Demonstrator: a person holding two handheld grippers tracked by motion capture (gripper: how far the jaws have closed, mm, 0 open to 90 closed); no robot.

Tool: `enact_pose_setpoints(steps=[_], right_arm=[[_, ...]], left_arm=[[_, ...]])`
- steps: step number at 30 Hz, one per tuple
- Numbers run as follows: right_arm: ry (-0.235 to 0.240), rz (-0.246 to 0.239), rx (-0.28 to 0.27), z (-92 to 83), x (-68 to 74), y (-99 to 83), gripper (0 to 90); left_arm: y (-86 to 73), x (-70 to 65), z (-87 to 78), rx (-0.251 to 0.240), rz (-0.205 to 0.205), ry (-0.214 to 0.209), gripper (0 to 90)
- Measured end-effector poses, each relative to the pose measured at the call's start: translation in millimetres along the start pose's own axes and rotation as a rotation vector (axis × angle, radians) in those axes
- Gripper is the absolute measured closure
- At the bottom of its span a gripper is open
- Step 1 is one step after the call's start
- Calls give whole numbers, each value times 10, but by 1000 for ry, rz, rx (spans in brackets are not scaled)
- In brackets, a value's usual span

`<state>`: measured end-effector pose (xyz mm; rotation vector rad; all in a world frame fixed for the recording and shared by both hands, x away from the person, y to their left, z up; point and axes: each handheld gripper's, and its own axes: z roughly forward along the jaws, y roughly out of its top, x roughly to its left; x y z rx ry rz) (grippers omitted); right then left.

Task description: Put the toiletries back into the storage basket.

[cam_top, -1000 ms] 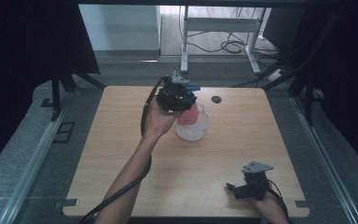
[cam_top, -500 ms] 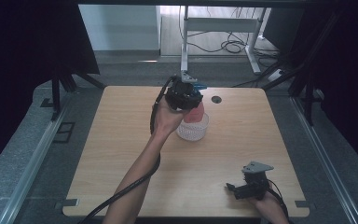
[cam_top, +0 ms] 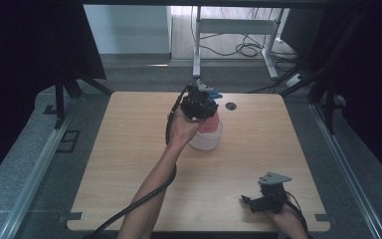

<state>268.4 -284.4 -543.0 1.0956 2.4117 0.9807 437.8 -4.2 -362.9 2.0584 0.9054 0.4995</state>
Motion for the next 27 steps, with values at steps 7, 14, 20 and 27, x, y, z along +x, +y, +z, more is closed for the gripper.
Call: enact_pose_setpoints(steps=[7,14,20,27], right_arm=[[1,-3,0,0,-2,0,0],[2,0,-1,1,0,1,0],[2,-5,0,1,-2,1,0],[3,-5,0,1,-2,1,0]], left_arm=[[-96,-2,97,8,-8,-3,532],[-185,-1,174,15,-11,-2,531],[-263,-3,243,21,-20,3,531],[-346,-4,309,24,-27,2,531]])
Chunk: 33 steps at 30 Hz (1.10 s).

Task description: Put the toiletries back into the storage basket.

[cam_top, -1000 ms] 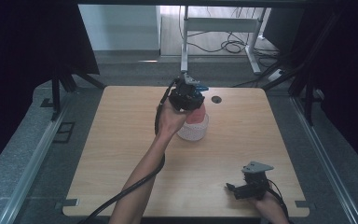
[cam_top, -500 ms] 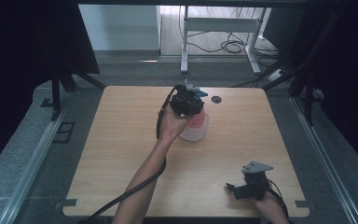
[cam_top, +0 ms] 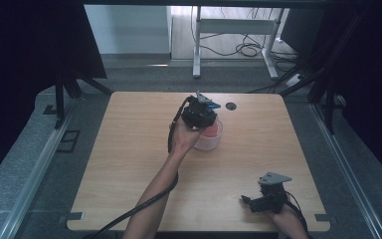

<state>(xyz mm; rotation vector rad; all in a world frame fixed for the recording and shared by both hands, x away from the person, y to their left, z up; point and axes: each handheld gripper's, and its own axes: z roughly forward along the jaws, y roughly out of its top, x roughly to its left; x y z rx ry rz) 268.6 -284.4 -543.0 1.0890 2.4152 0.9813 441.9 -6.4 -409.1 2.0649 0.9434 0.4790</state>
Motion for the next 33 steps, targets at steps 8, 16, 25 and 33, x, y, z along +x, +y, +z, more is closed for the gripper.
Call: enact_pose_setpoints(steps=[8,16,25,33], right_arm=[[0,0,0,0,0,1,0],[1,0,0,1,0,1,0],[0,-1,0,1,1,2,0],[1,-1,0,1,1,2,0]], left_arm=[[-98,0,70,11,-9,1,531],[-200,1,131,22,-20,1,531],[-247,41,151,26,-42,-7,529],[-246,40,135,41,-40,-7,518]])
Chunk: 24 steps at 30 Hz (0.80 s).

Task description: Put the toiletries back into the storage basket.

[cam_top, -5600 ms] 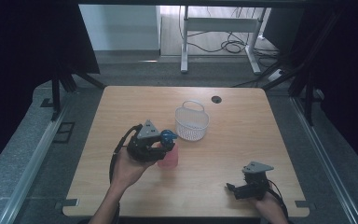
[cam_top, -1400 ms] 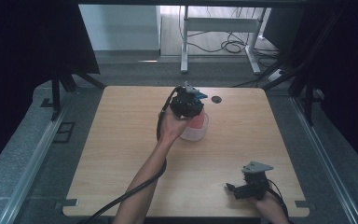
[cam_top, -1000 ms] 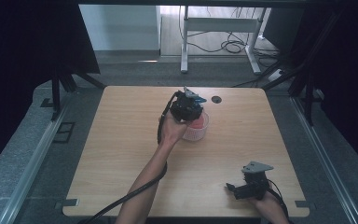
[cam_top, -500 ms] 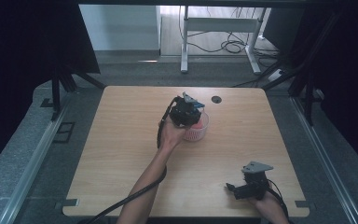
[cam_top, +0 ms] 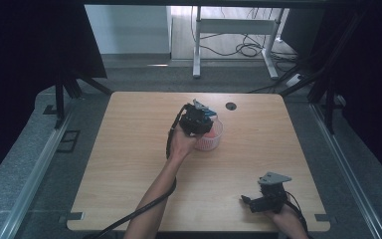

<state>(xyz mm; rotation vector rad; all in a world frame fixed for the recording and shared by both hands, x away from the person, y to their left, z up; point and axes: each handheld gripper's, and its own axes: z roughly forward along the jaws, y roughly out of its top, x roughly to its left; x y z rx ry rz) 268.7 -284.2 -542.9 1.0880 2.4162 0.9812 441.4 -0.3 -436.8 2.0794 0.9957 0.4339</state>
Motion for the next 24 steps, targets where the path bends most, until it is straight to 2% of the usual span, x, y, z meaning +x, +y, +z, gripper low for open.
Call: enact_pose_setpoints(steps=[7,14,24], right_arm=[[0,0,0,0,0,0,0],[0,-1,0,0,0,0,0],[0,0,0,0,0,0,0]], left_arm=[[3,1,-20,-10,10,11,461],[4,0,-66,-36,6,22,307],[2,-10,-132,-54,6,3,155]])
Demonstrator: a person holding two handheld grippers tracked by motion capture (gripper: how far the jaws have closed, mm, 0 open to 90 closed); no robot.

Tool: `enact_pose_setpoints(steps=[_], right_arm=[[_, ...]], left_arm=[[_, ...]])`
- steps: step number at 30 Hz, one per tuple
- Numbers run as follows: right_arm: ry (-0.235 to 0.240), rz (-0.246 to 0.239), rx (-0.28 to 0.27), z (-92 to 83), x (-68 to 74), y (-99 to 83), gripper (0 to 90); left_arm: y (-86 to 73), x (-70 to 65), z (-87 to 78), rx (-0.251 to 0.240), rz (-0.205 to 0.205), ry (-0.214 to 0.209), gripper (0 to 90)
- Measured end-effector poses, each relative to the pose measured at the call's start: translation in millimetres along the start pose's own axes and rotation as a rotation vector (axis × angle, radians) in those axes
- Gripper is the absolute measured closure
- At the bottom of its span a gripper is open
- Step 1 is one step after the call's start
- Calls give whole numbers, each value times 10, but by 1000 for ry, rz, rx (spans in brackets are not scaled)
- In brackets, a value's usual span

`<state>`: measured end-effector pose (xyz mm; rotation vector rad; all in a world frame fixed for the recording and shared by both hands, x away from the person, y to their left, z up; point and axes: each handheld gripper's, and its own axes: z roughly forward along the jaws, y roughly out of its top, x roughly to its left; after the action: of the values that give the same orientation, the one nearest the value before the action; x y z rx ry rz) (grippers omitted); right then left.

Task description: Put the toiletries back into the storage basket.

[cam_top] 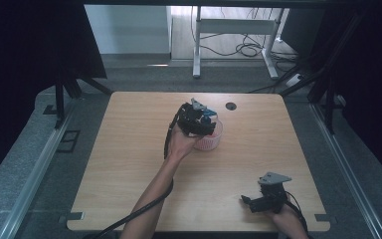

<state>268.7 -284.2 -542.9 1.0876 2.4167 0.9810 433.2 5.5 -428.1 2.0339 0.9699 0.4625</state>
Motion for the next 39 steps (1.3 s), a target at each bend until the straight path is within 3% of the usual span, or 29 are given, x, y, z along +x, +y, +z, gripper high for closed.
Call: enact_pose_setpoints(steps=[12,24,39], right_arm=[[0,0,0,0,0,0,0],[1,0,0,0,-1,0,0],[0,0,0,0,-1,0,0]], left_arm=[[-32,8,-112,-27,-4,-25,121],[-39,-43,-227,-33,33,-47,115],[-85,-31,-399,-35,50,-37,115]])
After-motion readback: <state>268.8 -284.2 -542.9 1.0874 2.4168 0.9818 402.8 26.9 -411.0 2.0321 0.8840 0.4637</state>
